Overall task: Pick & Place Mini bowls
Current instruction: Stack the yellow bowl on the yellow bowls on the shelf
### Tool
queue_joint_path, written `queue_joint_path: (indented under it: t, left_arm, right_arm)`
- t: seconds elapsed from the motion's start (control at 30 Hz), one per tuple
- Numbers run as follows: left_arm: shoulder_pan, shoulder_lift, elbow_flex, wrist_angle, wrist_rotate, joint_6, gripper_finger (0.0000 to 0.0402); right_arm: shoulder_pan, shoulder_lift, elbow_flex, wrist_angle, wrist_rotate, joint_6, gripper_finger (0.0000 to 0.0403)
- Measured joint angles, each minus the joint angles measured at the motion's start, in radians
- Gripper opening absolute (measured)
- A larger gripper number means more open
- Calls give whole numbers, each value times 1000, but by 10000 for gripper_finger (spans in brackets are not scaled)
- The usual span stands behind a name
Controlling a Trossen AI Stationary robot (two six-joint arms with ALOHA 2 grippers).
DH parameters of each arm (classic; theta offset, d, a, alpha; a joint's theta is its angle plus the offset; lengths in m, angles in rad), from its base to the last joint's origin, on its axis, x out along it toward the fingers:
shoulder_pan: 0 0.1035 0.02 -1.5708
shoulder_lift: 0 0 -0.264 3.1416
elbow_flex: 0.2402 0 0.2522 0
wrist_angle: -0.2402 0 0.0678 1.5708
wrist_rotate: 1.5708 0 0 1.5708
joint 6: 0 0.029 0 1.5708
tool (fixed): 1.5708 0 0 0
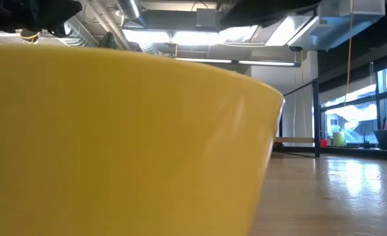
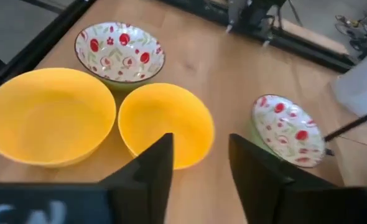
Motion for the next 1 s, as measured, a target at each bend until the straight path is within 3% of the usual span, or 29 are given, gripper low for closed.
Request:
queue_joint_path:
  t: [0.2,0.4,0.77,1.0]
  left_arm:
    - [0,0,0,0,0,-3,4]
    - [0,0,0,0,-1,12,4]
    - [0,0,0,-1,-4,13,4]
    - [0,0,0,-5,-4,13,4]
  right_arm:
    - [-42,170,95,2,13,73,202]
    - [-125,265,168,-29,5,126,215]
    - [-241,296,235,-131,-381,256,216]
    - [-269,304,236,-129,-381,284,216]
